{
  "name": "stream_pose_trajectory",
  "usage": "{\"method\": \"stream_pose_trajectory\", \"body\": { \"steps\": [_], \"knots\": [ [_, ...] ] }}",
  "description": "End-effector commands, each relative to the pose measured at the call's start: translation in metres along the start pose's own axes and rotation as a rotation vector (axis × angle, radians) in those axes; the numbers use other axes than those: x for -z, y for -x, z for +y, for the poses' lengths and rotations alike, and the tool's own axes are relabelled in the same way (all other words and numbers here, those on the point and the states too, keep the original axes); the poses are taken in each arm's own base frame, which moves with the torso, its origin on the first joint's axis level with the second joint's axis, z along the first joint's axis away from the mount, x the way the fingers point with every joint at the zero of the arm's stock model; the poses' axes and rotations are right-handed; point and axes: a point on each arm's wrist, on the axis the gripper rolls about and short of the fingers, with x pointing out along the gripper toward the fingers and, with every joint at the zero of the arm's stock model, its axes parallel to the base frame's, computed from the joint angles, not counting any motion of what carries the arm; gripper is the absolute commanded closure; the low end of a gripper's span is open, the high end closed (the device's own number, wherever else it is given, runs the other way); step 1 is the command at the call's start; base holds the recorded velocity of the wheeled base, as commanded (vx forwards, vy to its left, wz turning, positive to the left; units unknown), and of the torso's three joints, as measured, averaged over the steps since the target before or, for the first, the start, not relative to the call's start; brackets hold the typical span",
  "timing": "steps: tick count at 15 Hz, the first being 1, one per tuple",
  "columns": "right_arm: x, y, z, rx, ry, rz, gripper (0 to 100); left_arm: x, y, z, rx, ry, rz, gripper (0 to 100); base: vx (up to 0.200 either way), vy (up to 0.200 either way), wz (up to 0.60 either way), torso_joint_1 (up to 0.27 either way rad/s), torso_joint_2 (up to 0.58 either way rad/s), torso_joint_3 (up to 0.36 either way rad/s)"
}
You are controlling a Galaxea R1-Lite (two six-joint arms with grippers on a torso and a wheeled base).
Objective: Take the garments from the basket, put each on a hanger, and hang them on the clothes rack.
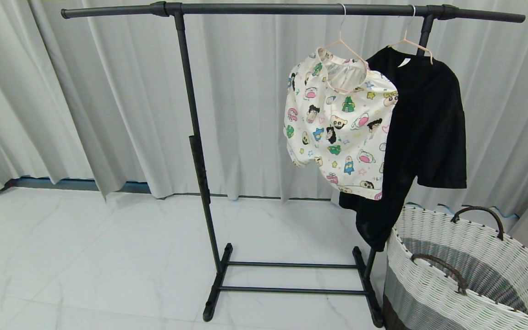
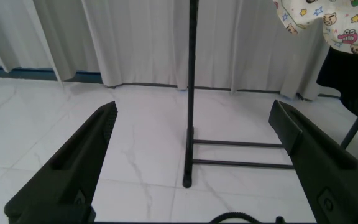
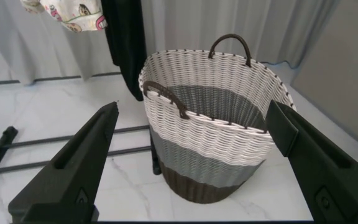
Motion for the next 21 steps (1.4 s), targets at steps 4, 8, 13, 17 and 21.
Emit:
{"method": "stream_pose_trajectory", "body": {
  "steps": [4, 8, 13, 17, 21],
  "knots": [
    [0.0, 0.0002, -0.0001, 0.003, -0.035, -0.003, 0, 0.0, 0.0, 0.0, 0.0, 0.0, 0.0, 0, 0.0, 0.0, 0.0, 0.0, 0.0, 0.0],
    [0.0, 0.0002, -0.0001, 0.003, -0.035, -0.003, 0, 0.0, 0.0, 0.0, 0.0, 0.0, 0.0, 0, 0.0, 0.0, 0.0, 0.0, 0.0, 0.0],
    [0.0002, 0.0002, -0.0001, 0.002, -0.035, -0.002, 0, 0.0, 0.0, 0.0, 0.0, 0.0, 0.0, 0, 0.0, 0.0, 0.0, 0.0, 0.0, 0.0],
    [0.0, 0.0002, -0.0001, 0.003, -0.035, -0.003, 0, 0.0, 0.0, 0.0, 0.0, 0.0, 0.0, 0, 0.0, 0.0, 0.0, 0.0, 0.0, 0.0],
    [0.0, 0.0002, -0.0001, 0.002, -0.035, -0.003, 0, 0.0, 0.0, 0.0, 0.0, 0.0, 0.0, 0, 0.0, 0.0, 0.0, 0.0, 0.0, 0.0]
  ]
}}
